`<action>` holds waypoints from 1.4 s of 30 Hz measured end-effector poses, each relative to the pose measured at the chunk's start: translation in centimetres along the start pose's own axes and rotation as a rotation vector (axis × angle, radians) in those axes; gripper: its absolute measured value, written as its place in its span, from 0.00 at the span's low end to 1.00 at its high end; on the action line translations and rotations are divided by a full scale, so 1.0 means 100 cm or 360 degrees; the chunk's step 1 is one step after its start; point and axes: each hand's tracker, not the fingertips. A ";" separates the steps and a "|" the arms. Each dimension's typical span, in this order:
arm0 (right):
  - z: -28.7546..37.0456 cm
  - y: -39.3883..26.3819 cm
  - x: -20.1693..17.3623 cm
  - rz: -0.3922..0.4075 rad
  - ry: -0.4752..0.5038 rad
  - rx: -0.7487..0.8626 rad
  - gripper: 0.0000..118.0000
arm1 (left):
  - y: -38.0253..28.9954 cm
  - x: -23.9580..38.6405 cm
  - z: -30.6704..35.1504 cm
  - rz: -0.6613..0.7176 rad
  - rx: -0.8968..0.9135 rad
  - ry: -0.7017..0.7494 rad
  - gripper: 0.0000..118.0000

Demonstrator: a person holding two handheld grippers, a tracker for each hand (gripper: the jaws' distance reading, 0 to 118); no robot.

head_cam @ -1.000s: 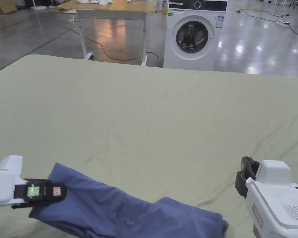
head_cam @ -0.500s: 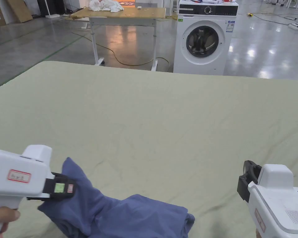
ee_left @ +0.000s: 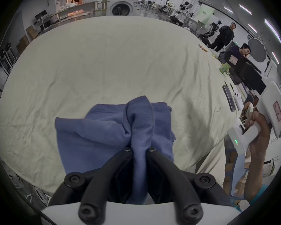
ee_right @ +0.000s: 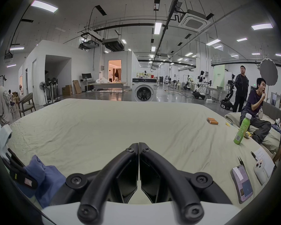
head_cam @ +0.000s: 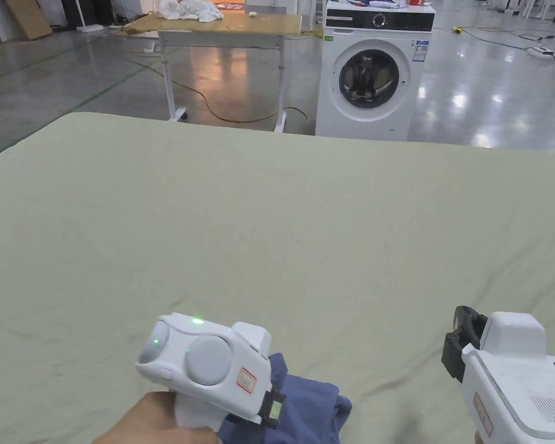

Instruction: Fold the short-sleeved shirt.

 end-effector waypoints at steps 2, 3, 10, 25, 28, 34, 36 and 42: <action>0.001 0.000 0.002 0.0001 -0.0007 0.0000 0.00 | 0.003 0.005 -0.001 0.0003 -0.0011 -0.0030 0.05; 0.001 0.000 0.002 0.0005 -0.0012 0.0001 0.00 | 0.005 0.007 -0.002 0.0010 -0.0012 -0.0042 0.05; 0.001 -0.003 0.005 0.0005 -0.0017 -0.0022 0.00 | 0.015 0.005 -0.011 0.0145 -0.0065 -0.0186 0.42; 0.003 -0.002 0.006 -0.0008 -0.0030 -0.0001 0.00 | 0.006 -0.038 -0.009 0.0238 0.0062 -0.0410 0.12; 0.003 -0.003 0.003 -0.0006 -0.0027 -0.0001 0.00 | 0.002 -0.039 -0.026 0.0283 0.0087 -0.0456 0.09; 0.003 -0.002 -0.002 -0.0001 -0.0011 0.0004 0.00 | -0.004 -0.042 -0.030 0.0311 0.0211 -0.0473 0.03; 0.004 -0.001 -0.003 -0.0007 -0.0004 0.0014 0.00 | -0.007 -0.043 -0.017 0.0289 0.0247 -0.0483 0.03; 0.002 0.004 -0.011 -0.0003 -0.0005 0.0053 0.00 | -0.006 -0.039 0.018 0.0180 0.0708 -0.0285 0.03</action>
